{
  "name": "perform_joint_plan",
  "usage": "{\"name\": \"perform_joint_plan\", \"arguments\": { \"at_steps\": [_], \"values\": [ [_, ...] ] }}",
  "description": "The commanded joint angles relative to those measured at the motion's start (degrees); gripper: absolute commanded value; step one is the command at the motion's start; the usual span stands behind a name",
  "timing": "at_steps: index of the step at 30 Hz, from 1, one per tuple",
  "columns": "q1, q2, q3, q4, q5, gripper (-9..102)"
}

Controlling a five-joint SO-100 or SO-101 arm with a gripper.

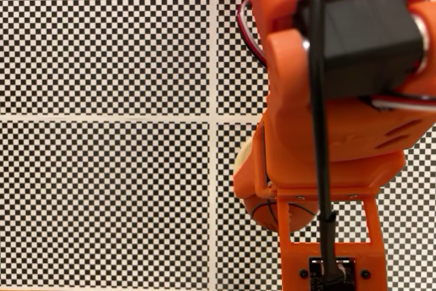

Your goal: Grasp basketball and place into cup.

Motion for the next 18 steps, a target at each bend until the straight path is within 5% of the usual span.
{"name": "perform_joint_plan", "arguments": {
  "at_steps": [1,18],
  "values": [
    [-0.3,0.3,-3.2,-0.4,0.3,36],
    [-0.7,-0.6,-4.2,0.3,1.0,39]
  ]
}}
